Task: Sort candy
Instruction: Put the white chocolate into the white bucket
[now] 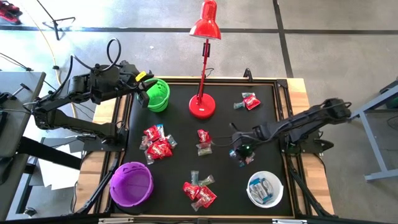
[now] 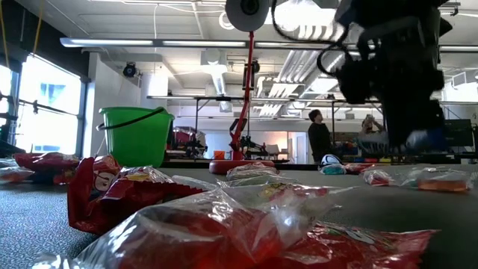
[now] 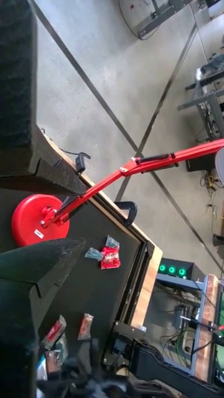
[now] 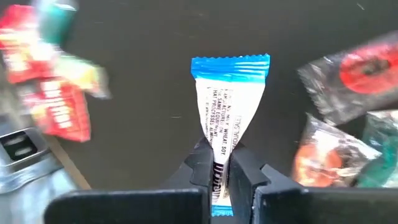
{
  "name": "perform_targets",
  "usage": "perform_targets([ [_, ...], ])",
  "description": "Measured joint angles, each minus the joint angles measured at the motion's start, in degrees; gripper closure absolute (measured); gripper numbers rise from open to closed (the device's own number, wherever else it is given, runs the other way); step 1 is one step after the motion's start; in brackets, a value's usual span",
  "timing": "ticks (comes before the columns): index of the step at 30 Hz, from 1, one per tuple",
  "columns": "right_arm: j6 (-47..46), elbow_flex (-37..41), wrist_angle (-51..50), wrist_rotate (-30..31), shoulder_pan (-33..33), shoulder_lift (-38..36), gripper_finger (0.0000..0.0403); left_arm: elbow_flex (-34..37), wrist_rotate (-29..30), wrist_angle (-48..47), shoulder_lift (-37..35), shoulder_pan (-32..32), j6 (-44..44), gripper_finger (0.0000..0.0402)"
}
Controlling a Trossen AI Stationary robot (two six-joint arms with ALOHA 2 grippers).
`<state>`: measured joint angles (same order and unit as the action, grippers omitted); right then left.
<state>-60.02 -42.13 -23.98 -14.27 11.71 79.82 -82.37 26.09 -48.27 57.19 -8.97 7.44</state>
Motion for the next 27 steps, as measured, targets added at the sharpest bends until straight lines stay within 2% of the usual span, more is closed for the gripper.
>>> perform_targets([
  [9,-5.5,-0.1,4.3,0.4,1.1,-13.3,0.0391,0.0,0.0,0.0,0.0,0.0,0.0,0.0296],
  [17,-18.7,-0.5,9.4,0.7,10.5,-20.5,0.0391,0.0,0.0,-1.2,0.0,0.0,-0.1,0.0296],
  [22,-24.1,-6.6,3.7,4.4,18.0,-19.3,0.0393,0.0,0.0,-1.7,0.0,0.0,-0.1,0.0296],
  [27,-28.7,-16.4,-11.7,9.5,24.3,-16.3,0.0400,0.0,0.0,-1.7,0.0,0.0,-0.5,0.0296],
])
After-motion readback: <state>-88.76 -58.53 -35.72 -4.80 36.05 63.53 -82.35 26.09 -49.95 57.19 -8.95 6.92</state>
